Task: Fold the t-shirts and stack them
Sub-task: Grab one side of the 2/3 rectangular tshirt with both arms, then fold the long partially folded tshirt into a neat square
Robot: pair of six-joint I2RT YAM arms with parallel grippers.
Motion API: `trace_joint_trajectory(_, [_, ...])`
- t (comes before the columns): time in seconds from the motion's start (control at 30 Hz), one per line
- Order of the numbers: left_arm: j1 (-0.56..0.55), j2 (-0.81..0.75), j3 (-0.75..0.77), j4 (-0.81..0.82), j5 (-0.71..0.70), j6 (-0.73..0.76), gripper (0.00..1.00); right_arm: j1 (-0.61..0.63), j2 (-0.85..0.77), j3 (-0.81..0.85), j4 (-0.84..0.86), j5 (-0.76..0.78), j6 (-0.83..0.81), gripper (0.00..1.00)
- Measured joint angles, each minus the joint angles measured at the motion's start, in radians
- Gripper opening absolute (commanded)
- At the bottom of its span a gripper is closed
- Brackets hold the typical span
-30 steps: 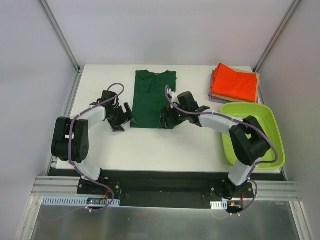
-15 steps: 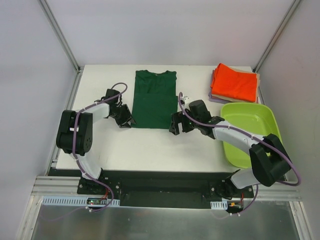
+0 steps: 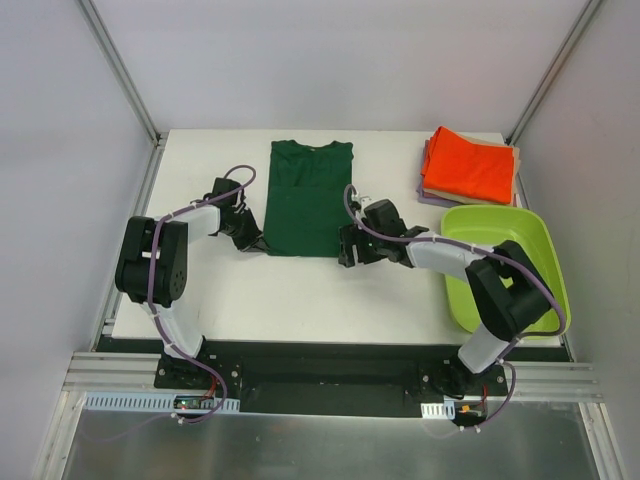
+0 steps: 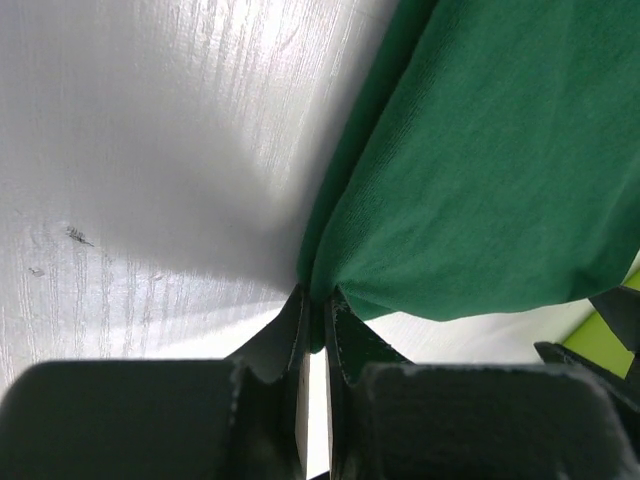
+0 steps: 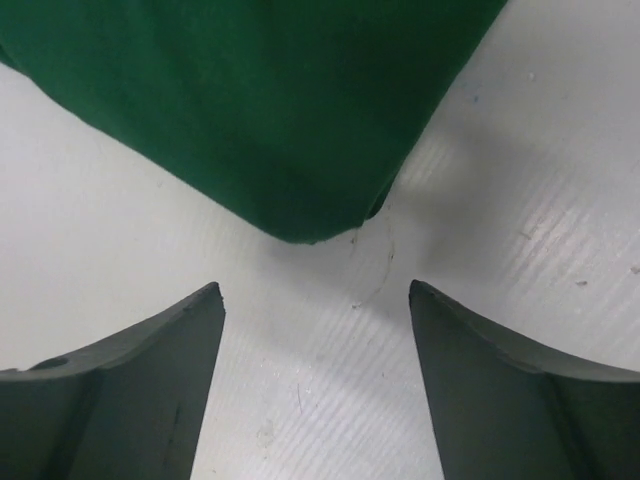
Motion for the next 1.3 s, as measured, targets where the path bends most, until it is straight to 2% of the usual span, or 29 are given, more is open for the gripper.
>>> trace_joint_trajectory(0.13, [0.0, -0.003, -0.007, 0.011, 0.004, 0.0, 0.0, -0.001, 0.057, 0.037, 0.011, 0.002, 0.017, 0.66])
trace_joint_trajectory(0.3, [0.0, -0.003, -0.011, 0.018, 0.008, 0.0, 0.0, -0.006, 0.105, 0.047, 0.063, -0.006, 0.027, 0.49])
trace_joint_trajectory(0.33, [0.0, -0.003, -0.011, 0.018, 0.008, 0.0, 0.0, -0.009, 0.114, 0.05, 0.076, -0.013, 0.029, 0.39])
trace_joint_trajectory(0.37, [0.0, -0.003, -0.011, 0.019, 0.008, 0.0, 0.0, -0.012, 0.122, 0.053, 0.088, -0.018, 0.029, 0.25])
trace_joint_trajectory(0.43, [0.0, -0.003, -0.012, 0.02, 0.008, 0.0, 0.0, -0.018, 0.137, 0.053, 0.11, -0.023, 0.026, 0.06])
trace_joint_trajectory(0.47, [0.0, -0.003, -0.012, 0.02, 0.008, 0.0, 0.0, -0.02, 0.143, 0.053, 0.116, -0.026, 0.025, 0.01])
trace_joint_trajectory(0.63, [-0.001, -0.031, -0.042, 0.04, 0.005, -0.001, 0.0, -0.03, 0.151, 0.041, 0.156, -0.065, 0.032, 0.01])
trace_joint_trajectory(0.83, [-0.008, -0.23, -0.213, 0.034, -0.038, -0.004, 0.0, -0.027, 0.013, -0.093, 0.177, -0.205, 0.074, 0.01])
trace_joint_trajectory(0.93, [-0.024, -0.415, -0.319, 0.015, -0.043, -0.024, 0.0, -0.017, -0.119, -0.146, 0.153, -0.311, 0.135, 0.01])
trace_joint_trajectory(1.1, [-0.052, -0.833, -0.452, -0.046, -0.056, -0.068, 0.0, 0.027, -0.356, -0.179, 0.057, -0.475, 0.227, 0.01])
trace_joint_trajectory(1.3, [-0.058, -1.25, -0.483, -0.187, -0.035, -0.117, 0.0, 0.049, -0.597, -0.204, -0.031, -0.663, 0.312, 0.0])
